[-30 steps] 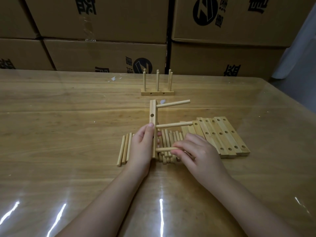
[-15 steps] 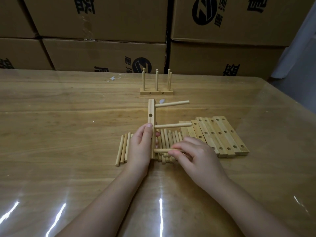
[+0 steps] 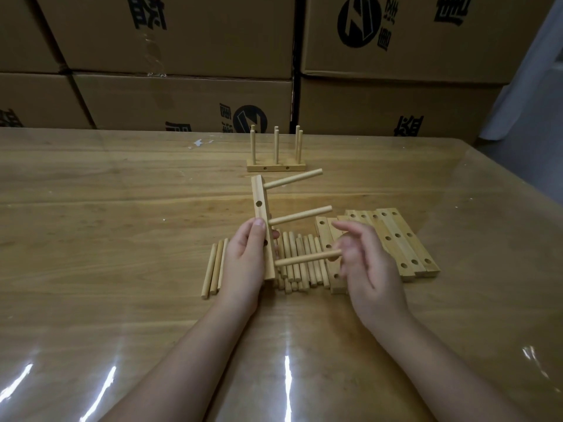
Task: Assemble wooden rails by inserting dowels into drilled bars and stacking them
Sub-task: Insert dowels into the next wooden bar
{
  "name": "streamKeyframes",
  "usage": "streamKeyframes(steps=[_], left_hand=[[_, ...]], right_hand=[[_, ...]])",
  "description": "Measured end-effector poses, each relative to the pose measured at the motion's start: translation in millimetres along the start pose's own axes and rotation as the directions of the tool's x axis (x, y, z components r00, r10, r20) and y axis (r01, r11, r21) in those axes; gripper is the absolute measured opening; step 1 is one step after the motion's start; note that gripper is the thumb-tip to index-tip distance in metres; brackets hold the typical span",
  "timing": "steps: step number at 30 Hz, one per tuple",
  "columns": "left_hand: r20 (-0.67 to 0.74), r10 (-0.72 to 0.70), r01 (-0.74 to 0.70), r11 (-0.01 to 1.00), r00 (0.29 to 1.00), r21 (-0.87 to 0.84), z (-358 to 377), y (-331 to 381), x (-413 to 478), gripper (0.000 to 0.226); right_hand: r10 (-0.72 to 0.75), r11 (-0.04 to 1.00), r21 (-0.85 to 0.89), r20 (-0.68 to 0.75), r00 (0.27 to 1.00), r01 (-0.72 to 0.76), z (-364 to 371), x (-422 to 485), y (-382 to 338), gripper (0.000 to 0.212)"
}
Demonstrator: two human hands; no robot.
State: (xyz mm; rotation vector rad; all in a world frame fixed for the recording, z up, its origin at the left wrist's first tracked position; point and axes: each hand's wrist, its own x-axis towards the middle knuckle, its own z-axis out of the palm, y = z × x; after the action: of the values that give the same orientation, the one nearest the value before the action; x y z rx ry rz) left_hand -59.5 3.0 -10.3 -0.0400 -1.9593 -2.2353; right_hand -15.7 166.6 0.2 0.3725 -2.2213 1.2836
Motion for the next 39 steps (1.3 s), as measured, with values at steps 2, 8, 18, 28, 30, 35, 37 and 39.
streamKeyframes(steps=[2,8,18,28,30,35,37,39], left_hand=[[0.003,-0.001,0.001,1.000,1.000,0.001,0.6,0.2,-0.8,0.031],[-0.014,-0.023,0.022,0.999,1.000,-0.038,0.1,1.6,-0.9,0.035],[0.063,-0.028,0.032,0.997,0.998,-0.070,2.2,5.1,-3.6,0.024],[0.034,-0.053,0.055,0.995,0.998,-0.088,5.8,9.1,-6.9,0.022],[0.047,-0.042,0.046,0.996,0.998,-0.079,5.9,9.3,-7.2,0.022],[0.057,-0.034,0.037,0.998,0.998,-0.055,7.0,8.1,-7.7,0.022],[0.047,-0.033,0.035,0.998,0.998,-0.051,8.2,7.9,-7.5,0.023],[0.041,-0.021,0.022,0.999,0.999,-0.030,9.0,7.3,-7.7,0.025]], right_hand=[[0.086,0.992,0.095,-0.059,0.995,-0.080,1.1,0.5,1.8,0.025],[0.170,0.969,0.200,-0.115,0.979,-0.145,3.2,1.5,8.9,0.027],[-0.037,0.998,-0.036,0.214,0.976,0.046,1.9,1.8,7.4,0.030],[-0.302,0.790,-0.398,0.409,0.861,0.466,6.5,0.0,-6.6,0.033],[-0.311,0.759,-0.428,0.424,0.851,0.491,6.2,-0.4,-8.3,0.033],[-0.270,0.638,-0.560,0.479,0.835,0.528,10.1,-1.6,-14.5,0.031],[-0.245,0.623,-0.595,0.468,0.849,0.508,14.6,-4.6,-18.0,0.026],[-0.214,0.623,-0.616,0.459,0.862,0.483,17.4,-7.0,-20.9,0.031]])
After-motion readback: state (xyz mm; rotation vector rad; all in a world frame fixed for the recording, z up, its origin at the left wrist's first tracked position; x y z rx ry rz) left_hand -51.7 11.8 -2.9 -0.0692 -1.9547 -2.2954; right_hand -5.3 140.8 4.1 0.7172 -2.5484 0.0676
